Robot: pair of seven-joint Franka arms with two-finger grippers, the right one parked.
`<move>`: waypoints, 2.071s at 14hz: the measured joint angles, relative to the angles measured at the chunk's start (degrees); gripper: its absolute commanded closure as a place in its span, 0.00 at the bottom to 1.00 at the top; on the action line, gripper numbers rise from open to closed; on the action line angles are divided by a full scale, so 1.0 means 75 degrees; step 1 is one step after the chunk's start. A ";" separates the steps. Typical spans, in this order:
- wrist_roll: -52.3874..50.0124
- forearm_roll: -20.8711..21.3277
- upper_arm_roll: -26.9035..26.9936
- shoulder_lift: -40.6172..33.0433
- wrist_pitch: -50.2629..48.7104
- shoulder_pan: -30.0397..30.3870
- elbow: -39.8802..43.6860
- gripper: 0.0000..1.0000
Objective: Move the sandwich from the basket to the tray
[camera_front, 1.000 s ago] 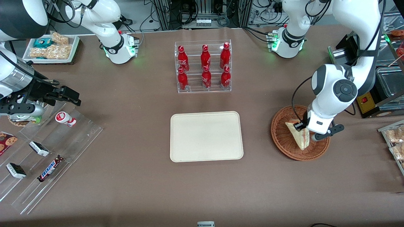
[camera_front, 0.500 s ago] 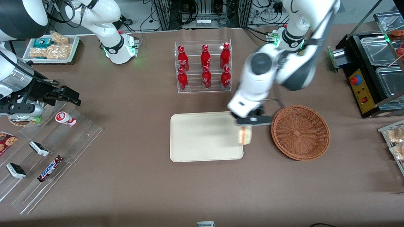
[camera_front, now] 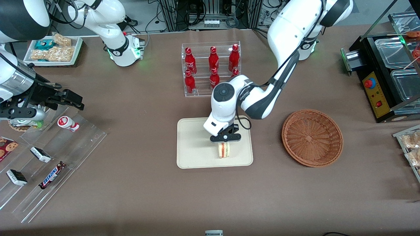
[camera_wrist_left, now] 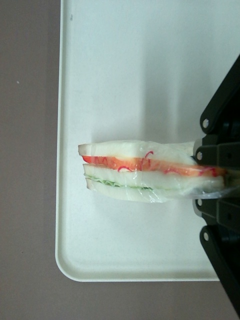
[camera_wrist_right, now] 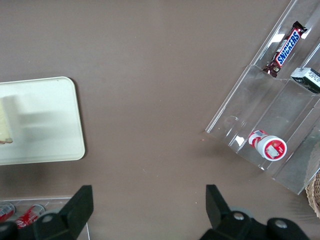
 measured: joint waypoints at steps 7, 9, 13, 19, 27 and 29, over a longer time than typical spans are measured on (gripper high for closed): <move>-0.0479 0.0049 -0.0039 0.0136 0.0147 -0.0098 0.0213 0.00; -0.0753 0.0049 -0.0046 0.0111 0.0148 -0.0113 0.0430 0.00; -0.0850 0.0050 0.0030 -0.0559 -0.0923 -0.0016 0.0858 0.00; 0.1705 -0.0754 0.0105 -0.2818 -0.3987 0.1646 0.0691 0.00; 0.4661 -0.1639 0.0174 -0.5181 -0.4915 0.4388 -0.0983 0.00; 0.4857 -0.1729 0.0190 -0.5235 -0.5042 0.4945 -0.0991 0.00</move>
